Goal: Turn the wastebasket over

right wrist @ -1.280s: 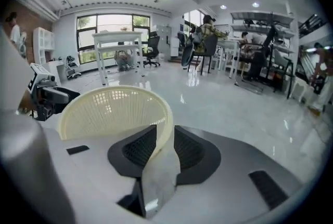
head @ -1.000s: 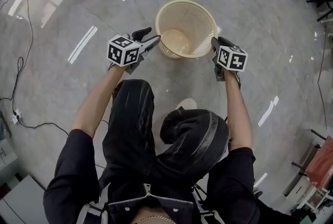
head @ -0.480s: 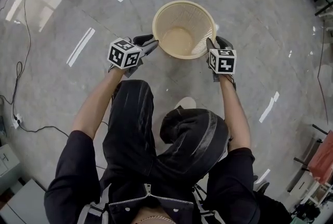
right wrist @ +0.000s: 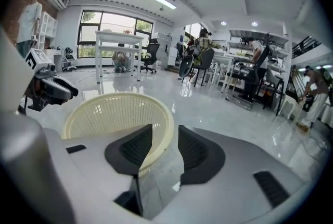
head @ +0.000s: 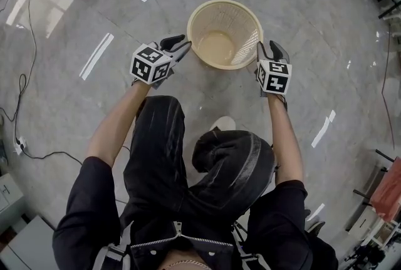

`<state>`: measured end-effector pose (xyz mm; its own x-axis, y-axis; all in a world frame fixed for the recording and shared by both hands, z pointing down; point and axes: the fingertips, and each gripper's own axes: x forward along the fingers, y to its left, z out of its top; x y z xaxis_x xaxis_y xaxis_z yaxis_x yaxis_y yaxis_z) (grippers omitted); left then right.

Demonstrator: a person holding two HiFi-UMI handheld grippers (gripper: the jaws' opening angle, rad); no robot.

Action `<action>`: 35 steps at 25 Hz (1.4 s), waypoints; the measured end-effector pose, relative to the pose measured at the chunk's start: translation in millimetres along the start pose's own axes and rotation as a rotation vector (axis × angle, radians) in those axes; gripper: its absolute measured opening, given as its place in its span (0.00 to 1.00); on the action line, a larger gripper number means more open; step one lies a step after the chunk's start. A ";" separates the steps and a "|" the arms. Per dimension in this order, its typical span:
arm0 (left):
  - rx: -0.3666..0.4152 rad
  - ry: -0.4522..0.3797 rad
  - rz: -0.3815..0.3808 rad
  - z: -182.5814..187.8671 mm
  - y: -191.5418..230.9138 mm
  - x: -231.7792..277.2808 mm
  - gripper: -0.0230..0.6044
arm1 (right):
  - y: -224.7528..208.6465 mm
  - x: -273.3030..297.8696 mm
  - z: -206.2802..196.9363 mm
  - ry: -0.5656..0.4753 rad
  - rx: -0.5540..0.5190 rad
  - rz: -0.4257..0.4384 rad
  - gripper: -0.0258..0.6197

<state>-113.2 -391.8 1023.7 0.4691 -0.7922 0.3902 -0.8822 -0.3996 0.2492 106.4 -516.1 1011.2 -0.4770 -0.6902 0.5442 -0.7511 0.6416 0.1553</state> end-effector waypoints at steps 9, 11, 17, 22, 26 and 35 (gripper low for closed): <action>0.123 -0.160 0.012 85.5 -24.6 -9.0 0.05 | 22.3 -42.3 77.2 -0.120 -0.083 0.069 0.09; 0.145 -0.200 0.005 108.6 -34.6 -10.3 0.04 | 24.1 -54.6 97.2 -0.155 -0.094 0.080 0.07; 0.179 -0.236 -0.006 184.3 -66.3 -30.4 0.04 | 28.3 -105.0 167.9 -0.231 -0.087 0.106 0.06; 0.155 -0.220 -0.023 264.8 -93.7 -69.9 0.04 | 25.7 -163.4 246.7 -0.233 -0.046 0.127 0.06; 0.135 -0.210 -0.018 341.6 -115.0 -114.9 0.04 | 19.9 -221.6 320.5 -0.222 -0.016 0.131 0.06; 0.025 -0.210 0.009 482.8 -191.6 -248.9 0.04 | 44.6 -382.7 453.5 -0.179 0.051 0.159 0.06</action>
<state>-81.0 -340.8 450.8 0.4442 -0.8736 0.1986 -0.8885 -0.4010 0.2232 48.5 -375.1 436.0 -0.6608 -0.6331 0.4032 -0.6802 0.7322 0.0348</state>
